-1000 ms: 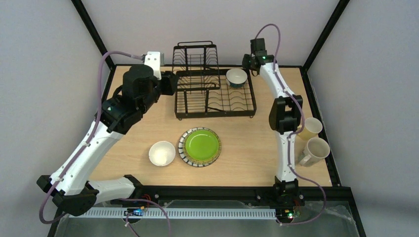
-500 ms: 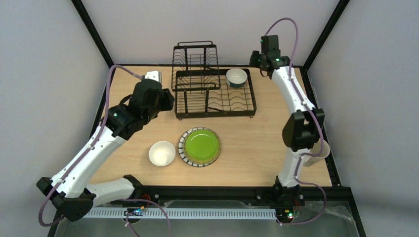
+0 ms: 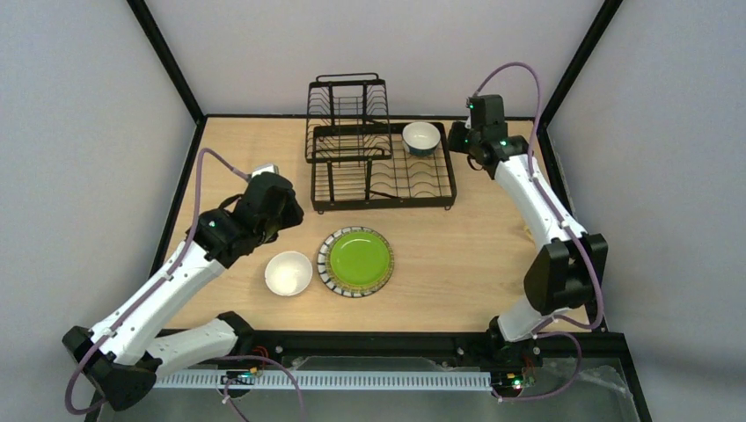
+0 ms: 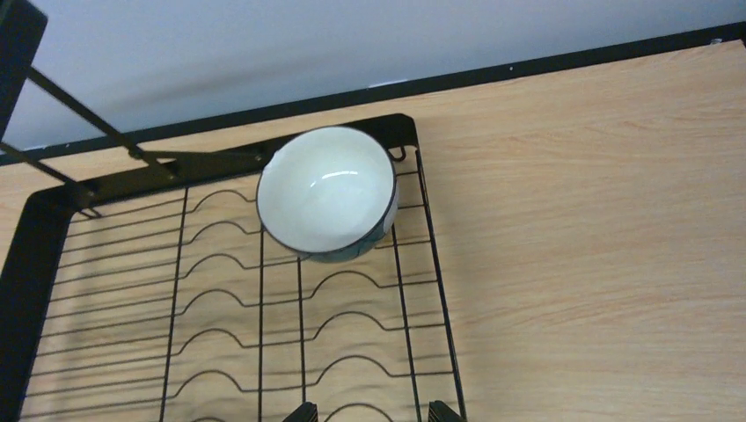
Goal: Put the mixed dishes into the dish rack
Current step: Grab the bowl from the center of the board.
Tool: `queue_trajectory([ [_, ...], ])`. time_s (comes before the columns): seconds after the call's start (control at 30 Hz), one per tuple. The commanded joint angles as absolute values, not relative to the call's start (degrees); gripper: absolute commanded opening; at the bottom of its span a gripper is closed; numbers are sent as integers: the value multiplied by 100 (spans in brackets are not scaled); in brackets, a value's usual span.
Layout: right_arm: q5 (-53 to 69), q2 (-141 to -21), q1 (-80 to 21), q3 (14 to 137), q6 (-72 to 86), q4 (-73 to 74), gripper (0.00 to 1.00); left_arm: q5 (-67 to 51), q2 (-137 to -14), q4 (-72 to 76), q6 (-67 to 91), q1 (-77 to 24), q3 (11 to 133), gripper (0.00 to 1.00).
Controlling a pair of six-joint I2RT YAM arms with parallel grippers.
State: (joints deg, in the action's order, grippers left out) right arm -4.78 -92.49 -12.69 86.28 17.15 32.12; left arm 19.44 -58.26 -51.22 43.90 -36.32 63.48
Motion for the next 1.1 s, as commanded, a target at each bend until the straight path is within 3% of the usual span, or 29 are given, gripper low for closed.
queue_trajectory([
  [0.0, -429, -8772, -1317, 8224, 1705, 2974, 72, 1943, -5720, -5290, 4783, -3630, 6109, 99],
  [1.07, -264, -7416, -1645, 6839, 1936, 3138, 73, 2118, -5719, -5380, 5798, -3631, 4938, 99],
])
